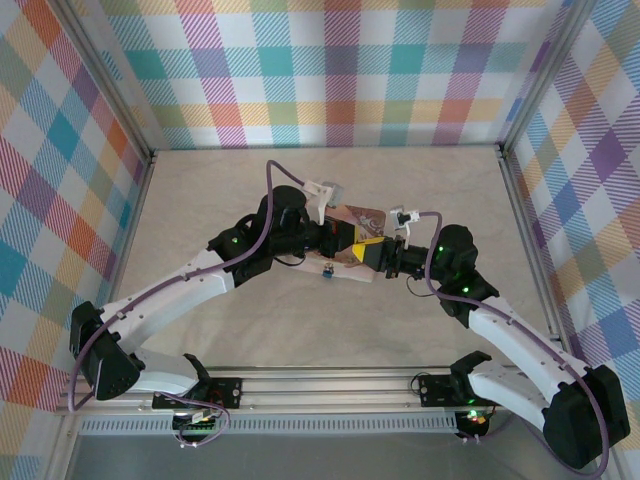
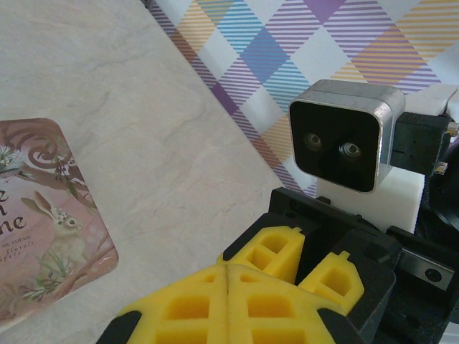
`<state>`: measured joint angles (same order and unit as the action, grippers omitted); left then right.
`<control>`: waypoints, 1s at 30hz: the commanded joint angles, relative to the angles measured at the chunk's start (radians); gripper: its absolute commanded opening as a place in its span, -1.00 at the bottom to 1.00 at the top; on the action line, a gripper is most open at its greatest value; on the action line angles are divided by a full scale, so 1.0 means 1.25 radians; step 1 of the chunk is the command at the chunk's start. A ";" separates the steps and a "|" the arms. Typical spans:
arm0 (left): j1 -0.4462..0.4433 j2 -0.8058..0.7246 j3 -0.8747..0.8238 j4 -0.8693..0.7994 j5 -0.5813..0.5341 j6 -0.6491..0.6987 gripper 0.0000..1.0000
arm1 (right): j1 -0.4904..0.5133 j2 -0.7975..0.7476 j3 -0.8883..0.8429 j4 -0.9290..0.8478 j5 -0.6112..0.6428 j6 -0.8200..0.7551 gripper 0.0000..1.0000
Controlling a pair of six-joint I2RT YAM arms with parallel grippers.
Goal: Unlock the padlock with the key
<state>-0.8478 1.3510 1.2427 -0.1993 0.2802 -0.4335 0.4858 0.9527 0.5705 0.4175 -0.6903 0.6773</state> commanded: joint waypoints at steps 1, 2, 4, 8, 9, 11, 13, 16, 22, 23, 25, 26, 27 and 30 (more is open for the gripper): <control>-0.001 0.009 -0.002 0.026 0.022 -0.009 -1.00 | 0.005 -0.009 0.030 0.024 0.000 0.011 -0.64; 0.000 0.011 -0.001 0.025 0.021 -0.008 -1.00 | 0.005 -0.009 0.030 0.024 0.000 0.013 -0.64; -0.001 0.010 -0.002 0.024 0.022 -0.008 -1.00 | 0.005 -0.008 0.030 0.024 0.000 0.012 -0.65; -0.001 0.011 -0.003 0.024 0.021 -0.007 -1.00 | 0.005 -0.007 0.030 0.025 0.001 0.012 -0.68; -0.001 0.012 -0.003 0.023 0.020 -0.008 -1.00 | 0.005 -0.008 0.030 0.026 0.001 0.013 -0.68; 0.000 0.013 -0.004 0.023 0.020 -0.007 -1.00 | 0.005 -0.009 0.030 0.025 0.002 0.013 -0.69; 0.000 0.015 -0.005 0.023 0.020 -0.007 -1.00 | 0.005 -0.010 0.029 0.026 0.004 0.014 -0.67; -0.001 0.015 -0.006 0.020 0.019 -0.006 -1.00 | 0.005 -0.015 0.030 0.024 0.008 0.014 -0.61; -0.002 0.016 -0.009 0.017 0.013 -0.003 -1.00 | 0.005 -0.028 0.032 0.016 0.015 0.009 -0.61; -0.001 0.016 -0.009 0.017 0.012 -0.003 -1.00 | 0.005 -0.028 0.031 0.015 0.014 0.009 -0.62; -0.001 0.016 -0.009 0.016 0.010 -0.004 -1.00 | 0.005 -0.027 0.031 0.011 0.012 0.008 -0.65; 0.000 0.015 -0.010 0.017 0.007 -0.003 -1.00 | 0.005 -0.026 0.030 0.011 0.011 0.009 -0.65; 0.000 0.014 -0.011 0.018 0.005 -0.005 -1.00 | 0.005 -0.024 0.029 0.011 0.010 0.008 -0.65; 0.000 0.009 -0.012 0.017 -0.006 -0.006 -1.00 | 0.005 -0.025 0.025 0.007 0.011 0.007 -0.70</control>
<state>-0.8478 1.3663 1.2419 -0.1806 0.2947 -0.4335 0.4858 0.9409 0.5705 0.4019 -0.6628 0.6960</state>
